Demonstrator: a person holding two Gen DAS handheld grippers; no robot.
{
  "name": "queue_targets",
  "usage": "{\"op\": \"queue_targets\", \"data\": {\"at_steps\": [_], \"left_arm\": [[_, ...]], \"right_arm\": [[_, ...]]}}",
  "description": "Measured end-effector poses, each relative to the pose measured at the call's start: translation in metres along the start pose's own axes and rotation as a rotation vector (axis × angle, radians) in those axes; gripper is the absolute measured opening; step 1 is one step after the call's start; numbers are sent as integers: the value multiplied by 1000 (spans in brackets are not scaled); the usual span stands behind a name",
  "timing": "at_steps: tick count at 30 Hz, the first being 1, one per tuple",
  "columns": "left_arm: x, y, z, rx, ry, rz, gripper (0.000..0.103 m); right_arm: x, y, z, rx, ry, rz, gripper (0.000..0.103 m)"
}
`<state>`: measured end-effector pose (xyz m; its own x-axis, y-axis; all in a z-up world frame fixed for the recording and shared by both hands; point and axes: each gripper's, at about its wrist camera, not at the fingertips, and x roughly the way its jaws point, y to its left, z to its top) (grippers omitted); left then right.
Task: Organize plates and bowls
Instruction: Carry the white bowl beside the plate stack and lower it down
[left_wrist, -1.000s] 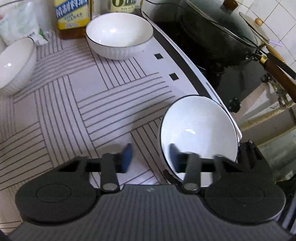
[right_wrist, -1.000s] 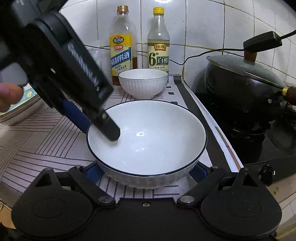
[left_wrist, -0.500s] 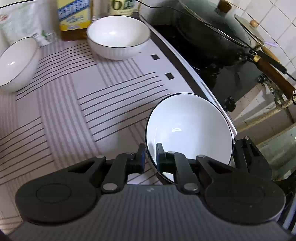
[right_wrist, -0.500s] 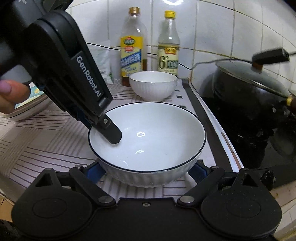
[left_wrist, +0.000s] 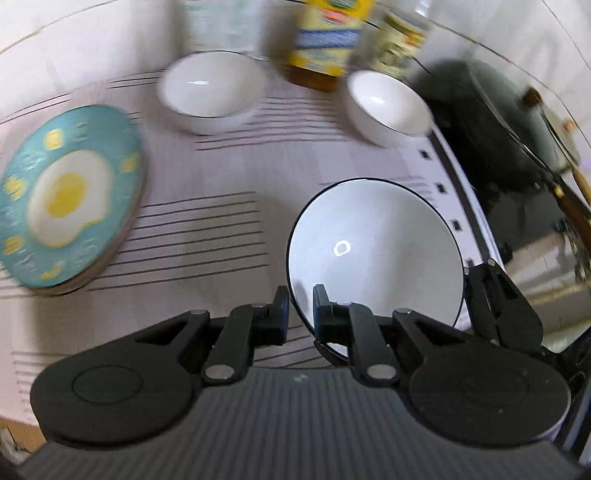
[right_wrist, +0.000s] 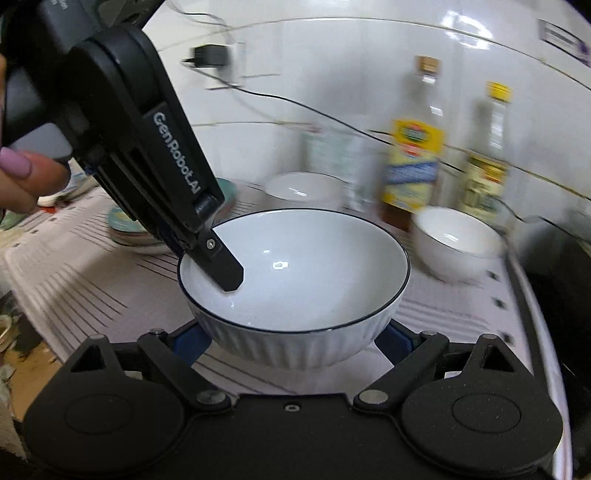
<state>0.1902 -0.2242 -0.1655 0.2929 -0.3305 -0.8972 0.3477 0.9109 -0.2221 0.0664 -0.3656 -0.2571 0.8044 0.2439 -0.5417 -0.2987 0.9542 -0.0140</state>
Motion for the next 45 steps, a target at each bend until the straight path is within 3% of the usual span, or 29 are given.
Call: {"op": "queue_targets", "data": {"at_steps": [6, 13, 19, 23, 29, 35, 40, 45], "left_arm": [[6, 32, 1, -69, -15, 64, 11], [22, 44, 6, -56, 11, 105, 12], [30, 49, 13, -46, 21, 119, 12], [39, 52, 15, -60, 44, 130, 12], [39, 54, 19, -86, 64, 120, 14], [22, 41, 19, -13, 55, 156, 16], [-2, 30, 20, 17, 36, 146, 31], [-29, 14, 22, 82, 22, 137, 34]], "right_arm": [[35, 22, 11, -78, 14, 69, 96], [73, 18, 17, -169, 23, 112, 96], [97, 15, 22, -154, 51, 127, 96], [113, 15, 21, -154, 116, 113, 95], [99, 20, 26, -152, 138, 74, 95], [54, 21, 29, -68, 114, 31, 95], [26, 10, 42, 47, 110, -35, 94], [-6, -7, 55, 149, 80, -129, 83]]}}
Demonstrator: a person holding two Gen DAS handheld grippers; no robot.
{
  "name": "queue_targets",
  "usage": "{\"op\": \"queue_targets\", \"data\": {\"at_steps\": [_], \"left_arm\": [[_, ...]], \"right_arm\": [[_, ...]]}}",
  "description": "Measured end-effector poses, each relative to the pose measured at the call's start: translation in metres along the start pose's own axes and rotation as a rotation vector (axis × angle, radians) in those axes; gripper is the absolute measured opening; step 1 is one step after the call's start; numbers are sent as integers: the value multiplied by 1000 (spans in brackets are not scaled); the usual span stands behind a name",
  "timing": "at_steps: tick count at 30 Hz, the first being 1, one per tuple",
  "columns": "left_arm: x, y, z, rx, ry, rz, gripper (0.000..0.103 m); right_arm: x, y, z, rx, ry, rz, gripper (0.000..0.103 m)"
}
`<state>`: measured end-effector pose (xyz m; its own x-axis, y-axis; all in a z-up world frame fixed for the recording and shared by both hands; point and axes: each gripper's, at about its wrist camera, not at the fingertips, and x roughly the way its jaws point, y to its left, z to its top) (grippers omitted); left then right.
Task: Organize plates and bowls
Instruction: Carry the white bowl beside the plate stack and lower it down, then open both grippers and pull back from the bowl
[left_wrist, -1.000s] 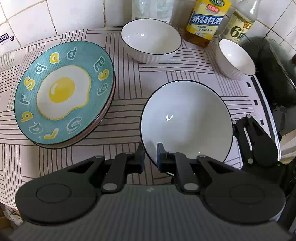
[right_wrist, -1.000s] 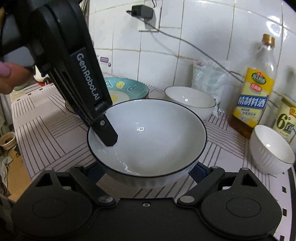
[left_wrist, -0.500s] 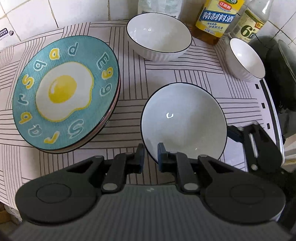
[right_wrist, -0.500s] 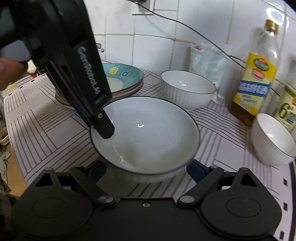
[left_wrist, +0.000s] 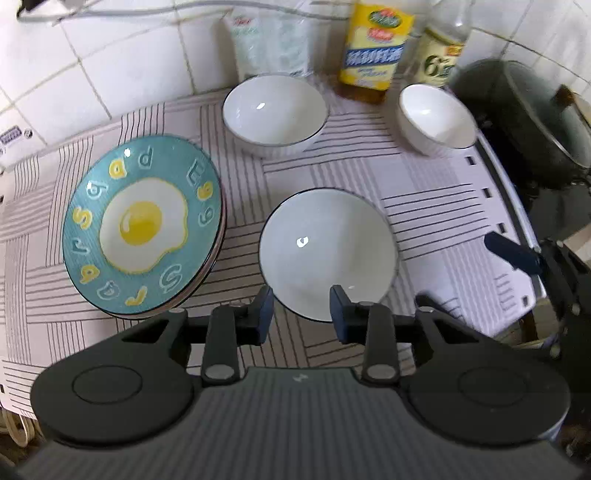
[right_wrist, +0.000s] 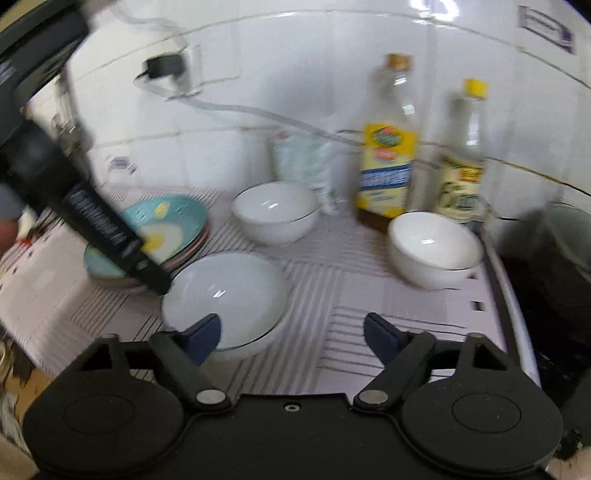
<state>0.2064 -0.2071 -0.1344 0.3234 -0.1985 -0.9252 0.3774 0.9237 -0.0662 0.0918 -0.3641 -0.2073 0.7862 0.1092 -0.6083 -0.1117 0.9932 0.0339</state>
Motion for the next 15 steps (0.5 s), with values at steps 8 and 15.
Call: {"op": "queue_targets", "data": {"at_steps": [8, 15], "left_arm": [[-34, -20, 13, 58, -48, 17, 42], [-40, -32, 39, 94, -86, 0, 51]], "right_arm": [[-42, -24, 25, 149, -61, -25, 79], [-53, -36, 44, 180, -117, -102, 72]]}}
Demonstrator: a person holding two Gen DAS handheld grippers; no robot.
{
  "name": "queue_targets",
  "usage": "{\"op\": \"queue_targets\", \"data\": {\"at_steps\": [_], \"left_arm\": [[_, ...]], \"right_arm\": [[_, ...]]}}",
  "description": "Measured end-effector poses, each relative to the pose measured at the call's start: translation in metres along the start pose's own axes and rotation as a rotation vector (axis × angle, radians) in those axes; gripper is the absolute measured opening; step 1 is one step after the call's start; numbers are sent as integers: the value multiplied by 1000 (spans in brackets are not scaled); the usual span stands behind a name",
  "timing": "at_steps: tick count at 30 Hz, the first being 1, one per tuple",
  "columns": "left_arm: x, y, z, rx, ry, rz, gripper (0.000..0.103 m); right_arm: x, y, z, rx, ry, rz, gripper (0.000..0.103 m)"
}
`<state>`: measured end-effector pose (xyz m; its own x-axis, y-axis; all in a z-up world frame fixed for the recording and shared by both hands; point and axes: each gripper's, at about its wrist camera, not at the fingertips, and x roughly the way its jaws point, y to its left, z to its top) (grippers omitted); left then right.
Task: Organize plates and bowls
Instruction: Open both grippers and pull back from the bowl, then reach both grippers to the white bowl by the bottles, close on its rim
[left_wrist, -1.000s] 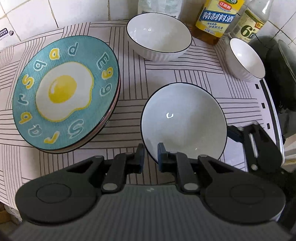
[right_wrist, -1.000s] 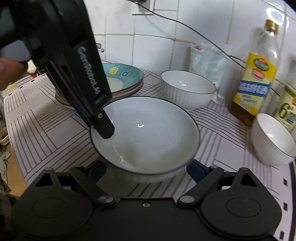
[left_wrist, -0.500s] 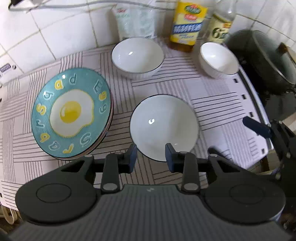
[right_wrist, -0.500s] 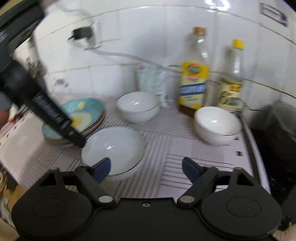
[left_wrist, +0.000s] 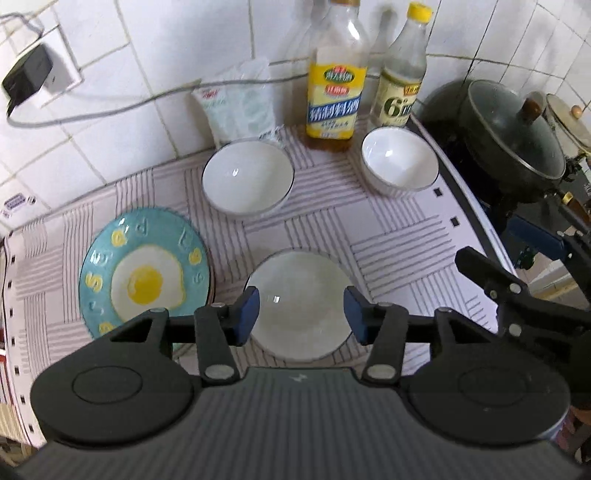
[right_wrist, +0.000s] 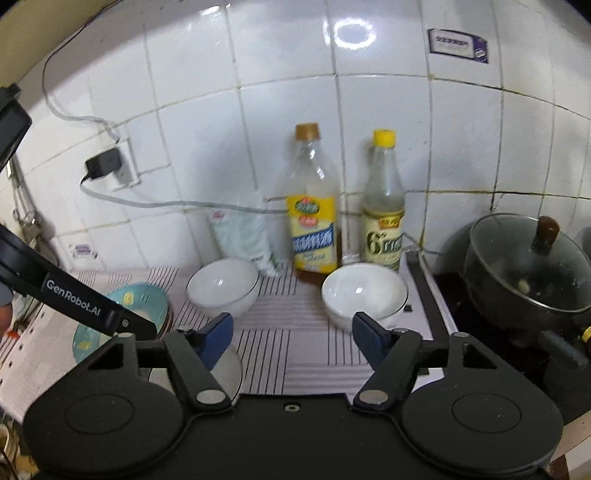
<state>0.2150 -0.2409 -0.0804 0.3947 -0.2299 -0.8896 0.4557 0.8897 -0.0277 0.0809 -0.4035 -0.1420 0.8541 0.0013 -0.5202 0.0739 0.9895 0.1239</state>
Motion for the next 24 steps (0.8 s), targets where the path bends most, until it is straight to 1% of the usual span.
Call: {"op": "queue_targets", "data": {"at_steps": [3, 7, 10, 13, 15, 17, 20, 22, 24], "left_arm": [[5, 1, 11, -3, -29, -31, 53], [19, 1, 27, -24, -63, -64, 56], [34, 1, 40, -41, -78, -83, 58], [53, 0, 52, -55, -82, -117, 58], [68, -3, 61, -56, -78, -130, 58], [82, -5, 67, -59, -84, -133, 58], [105, -9, 76, -60, -88, -131, 58], [118, -12, 82, -59, -92, -131, 58], [131, -14, 88, -59, -87, -139, 58]], "right_arm": [[8, -7, 3, 33, -24, -25, 65], [26, -17, -1, 95, -51, -100, 59], [44, -28, -9, 159, -49, -141, 57], [64, -39, -15, 210, -41, -159, 56], [78, -49, -16, 276, -30, -166, 56], [93, -53, -17, 296, -34, -173, 56], [115, -55, -22, 293, -56, -235, 56], [127, -57, -24, 321, -62, -282, 56], [139, -60, -27, 349, -70, -307, 53]]}}
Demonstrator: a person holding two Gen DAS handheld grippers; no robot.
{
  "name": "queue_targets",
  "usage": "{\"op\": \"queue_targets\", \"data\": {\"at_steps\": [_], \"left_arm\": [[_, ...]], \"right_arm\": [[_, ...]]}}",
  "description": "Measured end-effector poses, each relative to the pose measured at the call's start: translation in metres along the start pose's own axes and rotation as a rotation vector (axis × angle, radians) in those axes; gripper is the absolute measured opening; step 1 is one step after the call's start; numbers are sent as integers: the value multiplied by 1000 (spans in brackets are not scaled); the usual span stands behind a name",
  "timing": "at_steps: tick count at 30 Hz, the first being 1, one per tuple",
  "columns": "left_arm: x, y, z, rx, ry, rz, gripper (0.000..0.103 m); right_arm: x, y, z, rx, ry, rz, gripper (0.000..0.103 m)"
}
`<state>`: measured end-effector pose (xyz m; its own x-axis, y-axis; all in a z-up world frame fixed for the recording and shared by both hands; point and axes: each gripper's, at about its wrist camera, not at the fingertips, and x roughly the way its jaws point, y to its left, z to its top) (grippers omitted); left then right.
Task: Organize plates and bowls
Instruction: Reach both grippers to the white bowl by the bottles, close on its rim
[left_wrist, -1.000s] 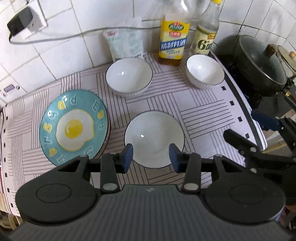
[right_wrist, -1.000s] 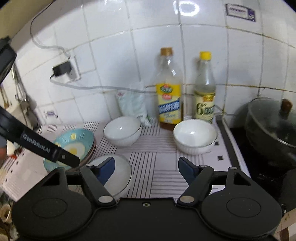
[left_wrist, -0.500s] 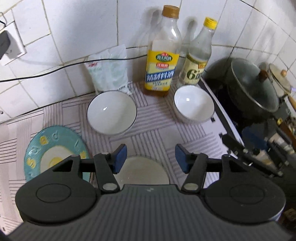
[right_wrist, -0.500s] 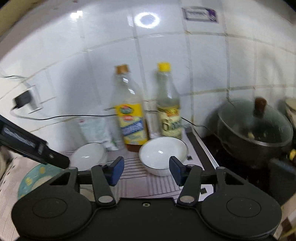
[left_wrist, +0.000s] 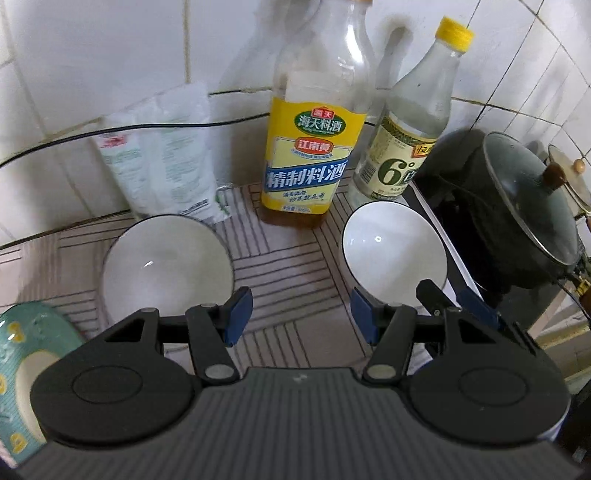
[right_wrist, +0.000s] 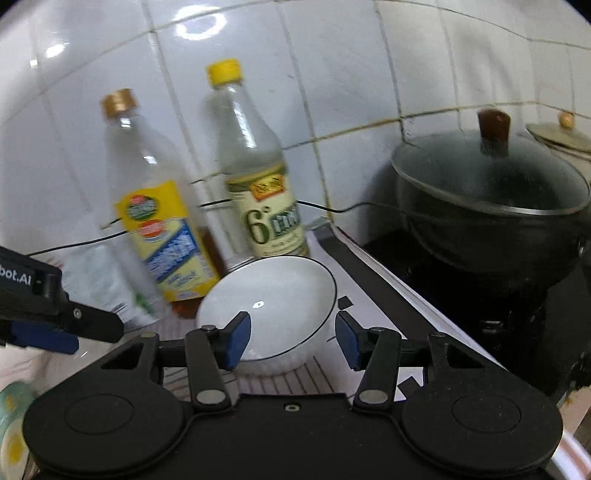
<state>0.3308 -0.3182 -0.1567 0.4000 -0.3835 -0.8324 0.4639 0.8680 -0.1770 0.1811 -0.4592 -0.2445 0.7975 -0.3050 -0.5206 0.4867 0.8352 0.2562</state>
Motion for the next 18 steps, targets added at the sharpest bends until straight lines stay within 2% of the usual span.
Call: {"op": "queue_targets", "data": {"at_steps": [7, 9, 12, 14, 16, 17, 18], "left_arm": [[45, -11, 11, 43, 26, -29, 56], [62, -16, 12, 72, 62, -38, 59], [74, -26, 10, 117, 69, -31, 54], [79, -28, 9, 122, 74, -51, 45], [82, -29, 8, 102, 101, -81, 19], [83, -29, 7, 90, 113, -100, 13], [83, -30, 6, 81, 118, -100, 12]], "right_arm": [[28, -8, 0, 71, 58, -38, 35], [33, -11, 1, 87, 87, -41, 33], [40, -15, 1, 115, 120, -36, 32], [45, -16, 0, 122, 140, -36, 31], [49, -16, -2, 136, 155, -37, 25], [51, -16, -4, 146, 161, -38, 24], [50, -15, -4, 155, 165, -39, 23]]}}
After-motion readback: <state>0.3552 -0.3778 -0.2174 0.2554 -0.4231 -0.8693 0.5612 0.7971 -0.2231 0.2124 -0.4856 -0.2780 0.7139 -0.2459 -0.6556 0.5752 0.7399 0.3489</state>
